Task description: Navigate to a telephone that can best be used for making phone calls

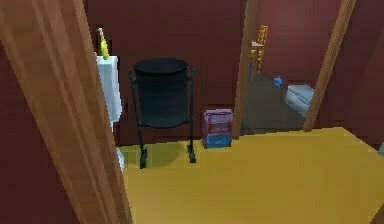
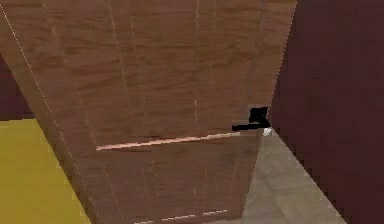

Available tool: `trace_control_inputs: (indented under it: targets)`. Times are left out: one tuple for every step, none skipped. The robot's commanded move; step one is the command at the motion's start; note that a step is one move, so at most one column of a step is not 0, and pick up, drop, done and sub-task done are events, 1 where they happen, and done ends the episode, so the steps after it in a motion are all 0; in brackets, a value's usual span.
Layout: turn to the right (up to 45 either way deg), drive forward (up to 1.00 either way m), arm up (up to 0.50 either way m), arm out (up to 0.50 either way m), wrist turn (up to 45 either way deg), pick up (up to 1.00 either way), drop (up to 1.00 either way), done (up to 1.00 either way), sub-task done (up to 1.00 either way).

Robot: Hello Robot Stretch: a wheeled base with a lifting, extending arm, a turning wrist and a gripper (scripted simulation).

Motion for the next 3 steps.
trace_control_inputs:
  targets:
    - [0.0, 0.30, 0.00, 0.00, 0.0, 0.00, 0.00, 0.00, 0.00]
    - [-12.0, 0.00, 0.00, 0.00, 0.0, 0.00, 0.00, 0.00, 0.00]
    - [0.0, 0.05, 0.00, 0.00, 0.0, 0.00, 0.00, 0.00, 0.00]
